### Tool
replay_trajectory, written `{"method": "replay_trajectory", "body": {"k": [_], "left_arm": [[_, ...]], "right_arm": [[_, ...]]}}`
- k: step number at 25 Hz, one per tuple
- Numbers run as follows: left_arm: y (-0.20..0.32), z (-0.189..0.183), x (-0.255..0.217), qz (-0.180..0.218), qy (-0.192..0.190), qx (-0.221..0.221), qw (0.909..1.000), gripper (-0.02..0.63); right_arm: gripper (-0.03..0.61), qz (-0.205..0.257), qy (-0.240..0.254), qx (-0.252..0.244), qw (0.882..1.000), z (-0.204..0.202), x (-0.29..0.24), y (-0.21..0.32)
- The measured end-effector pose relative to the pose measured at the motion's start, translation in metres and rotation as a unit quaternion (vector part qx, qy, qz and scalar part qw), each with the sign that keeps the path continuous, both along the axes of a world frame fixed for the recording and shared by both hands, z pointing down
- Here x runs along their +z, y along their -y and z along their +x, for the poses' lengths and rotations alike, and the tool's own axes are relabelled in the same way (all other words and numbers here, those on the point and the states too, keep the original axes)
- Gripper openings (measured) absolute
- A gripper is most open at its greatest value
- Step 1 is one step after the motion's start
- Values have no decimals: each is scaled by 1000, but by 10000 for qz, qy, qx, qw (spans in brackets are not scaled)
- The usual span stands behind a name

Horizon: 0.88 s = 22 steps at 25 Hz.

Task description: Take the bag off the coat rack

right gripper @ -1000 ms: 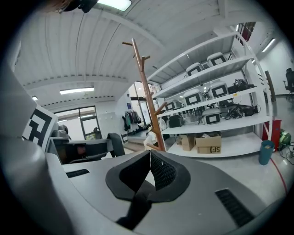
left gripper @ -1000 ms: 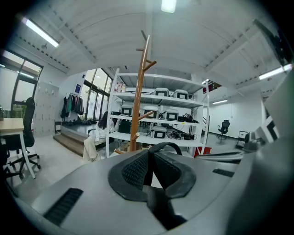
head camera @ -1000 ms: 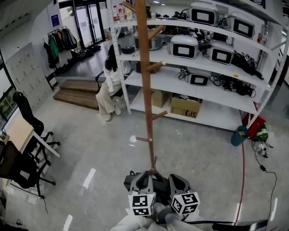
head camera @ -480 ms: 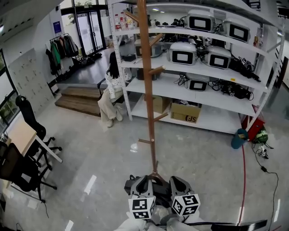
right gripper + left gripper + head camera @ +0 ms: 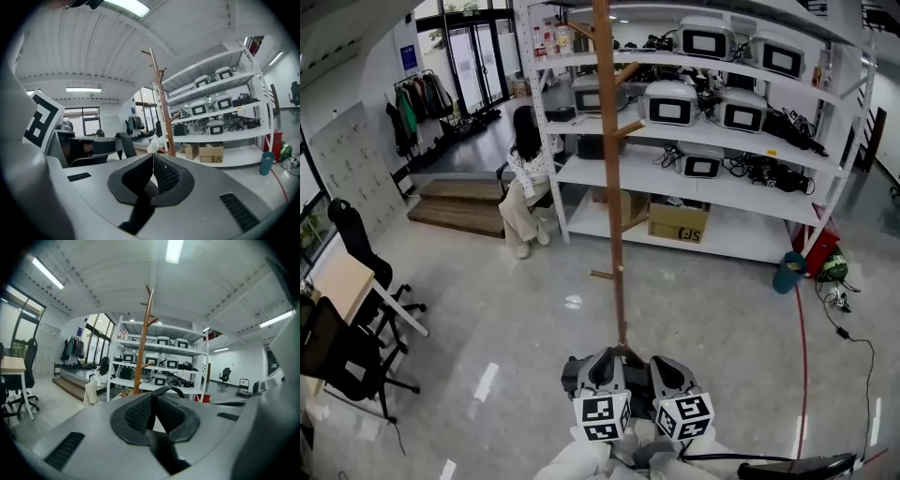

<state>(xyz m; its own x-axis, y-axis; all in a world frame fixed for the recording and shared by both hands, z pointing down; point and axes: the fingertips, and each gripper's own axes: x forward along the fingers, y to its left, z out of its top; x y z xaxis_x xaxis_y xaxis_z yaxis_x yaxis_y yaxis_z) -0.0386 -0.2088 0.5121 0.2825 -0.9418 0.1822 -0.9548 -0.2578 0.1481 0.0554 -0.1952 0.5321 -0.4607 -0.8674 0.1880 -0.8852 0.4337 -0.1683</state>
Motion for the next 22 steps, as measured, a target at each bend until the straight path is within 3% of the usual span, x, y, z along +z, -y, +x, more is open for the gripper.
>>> {"method": "replay_trajectory", "body": {"k": [4, 22], "left_arm": [[-10, -2, -10, 67, -26, 16, 10000, 26], [-33, 7, -11, 44, -129, -235, 9996, 26]], "right_arm": [[12, 156, 56, 124, 9998, 1, -16, -8], [12, 310, 65, -254, 9992, 3, -31, -23]]}}
